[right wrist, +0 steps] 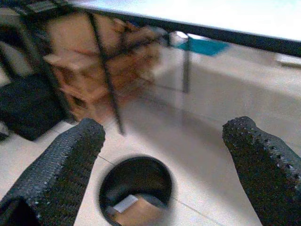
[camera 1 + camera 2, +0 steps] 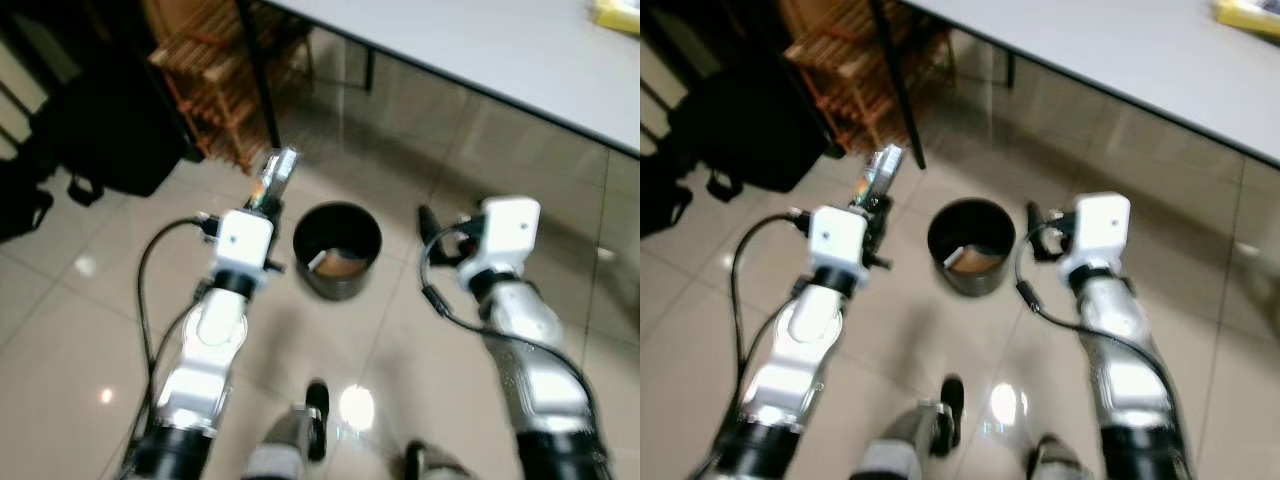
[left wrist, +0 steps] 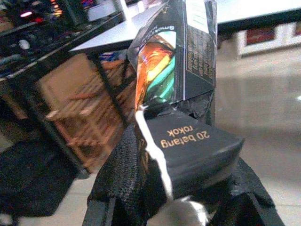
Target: Picking trash to rubbish bin
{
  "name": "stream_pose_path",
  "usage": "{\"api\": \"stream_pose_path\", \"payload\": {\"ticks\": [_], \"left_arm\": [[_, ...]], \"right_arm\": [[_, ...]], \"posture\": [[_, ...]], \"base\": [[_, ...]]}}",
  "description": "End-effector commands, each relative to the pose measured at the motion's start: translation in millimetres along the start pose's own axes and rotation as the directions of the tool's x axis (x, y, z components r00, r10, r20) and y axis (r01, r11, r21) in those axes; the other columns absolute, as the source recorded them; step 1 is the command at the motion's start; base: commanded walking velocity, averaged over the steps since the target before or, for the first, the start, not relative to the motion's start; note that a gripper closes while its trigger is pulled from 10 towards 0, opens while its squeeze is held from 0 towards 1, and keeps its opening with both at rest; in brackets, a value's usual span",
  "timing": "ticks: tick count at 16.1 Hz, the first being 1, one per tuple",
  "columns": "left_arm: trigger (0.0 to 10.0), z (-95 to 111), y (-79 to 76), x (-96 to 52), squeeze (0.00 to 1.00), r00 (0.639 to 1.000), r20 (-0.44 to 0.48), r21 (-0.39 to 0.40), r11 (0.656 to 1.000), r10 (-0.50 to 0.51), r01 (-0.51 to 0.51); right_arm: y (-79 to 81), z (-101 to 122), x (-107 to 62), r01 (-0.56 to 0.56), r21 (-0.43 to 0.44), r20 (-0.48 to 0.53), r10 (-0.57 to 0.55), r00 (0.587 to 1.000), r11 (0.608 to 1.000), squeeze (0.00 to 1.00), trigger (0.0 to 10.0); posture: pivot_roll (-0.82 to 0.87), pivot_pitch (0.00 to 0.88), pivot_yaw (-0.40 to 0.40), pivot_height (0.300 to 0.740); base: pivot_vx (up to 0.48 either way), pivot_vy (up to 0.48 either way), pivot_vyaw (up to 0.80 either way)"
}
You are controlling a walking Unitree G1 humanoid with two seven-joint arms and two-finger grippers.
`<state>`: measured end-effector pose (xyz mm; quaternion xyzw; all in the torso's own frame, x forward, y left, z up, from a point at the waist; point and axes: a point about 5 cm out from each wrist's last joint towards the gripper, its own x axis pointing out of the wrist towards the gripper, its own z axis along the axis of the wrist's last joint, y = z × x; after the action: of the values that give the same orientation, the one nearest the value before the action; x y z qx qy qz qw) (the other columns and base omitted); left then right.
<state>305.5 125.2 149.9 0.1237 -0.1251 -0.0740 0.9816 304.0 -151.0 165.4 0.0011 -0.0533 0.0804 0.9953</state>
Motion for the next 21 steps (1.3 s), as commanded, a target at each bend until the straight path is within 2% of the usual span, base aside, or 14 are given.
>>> {"api": "stream_pose_path", "payload": {"ticks": [1, 5, 10, 21], "left_arm": [[10.0, -3.9, -3.1, -1.6, 0.00, 1.000, -0.023, -0.003, 1.000, -0.010, 0.010], [10.0, -6.0, -4.6, -1.6, 0.00, 0.999, -0.034, 0.004, 1.000, -0.024, 0.024], [10.0, -6.0, -5.4, -1.4, 0.00, 0.999, -0.038, 0.007, 0.999, -0.034, 0.034], [10.0, -6.7, -4.9, -1.7, 0.00, 0.998, -0.044, 0.009, 0.999, -0.040, 0.041]], "right_arm": [[-4.3, -6.2, -4.5, 0.012, 0.009, -0.028, -0.011, 1.000, 1.000, 0.00, 10.0], [-4.5, -8.0, -5.1, 0.019, 0.006, -0.037, -0.019, 0.999, 1.000, 0.00, 10.0], [0.2, -10.7, -5.8, 0.000, 0.025, -0.046, 0.001, 0.999, 1.000, 0.00, 10.0], [4.3, -13.4, -4.1, -0.004, 0.038, -0.059, 0.006, 0.998, 0.999, 0.00, 10.0]], "posture": [[0.07, 0.313, 0.115, 0.740], [0.08, 0.316, 0.120, 0.740], [0.08, 0.316, 0.122, 0.740], [0.08, 0.313, 0.125, 0.740]], "base": [[0.262, 0.000, 0.00], [0.261, 0.000, 0.00], [0.261, 0.000, -0.68], [0.265, 0.000, -0.04]]}}
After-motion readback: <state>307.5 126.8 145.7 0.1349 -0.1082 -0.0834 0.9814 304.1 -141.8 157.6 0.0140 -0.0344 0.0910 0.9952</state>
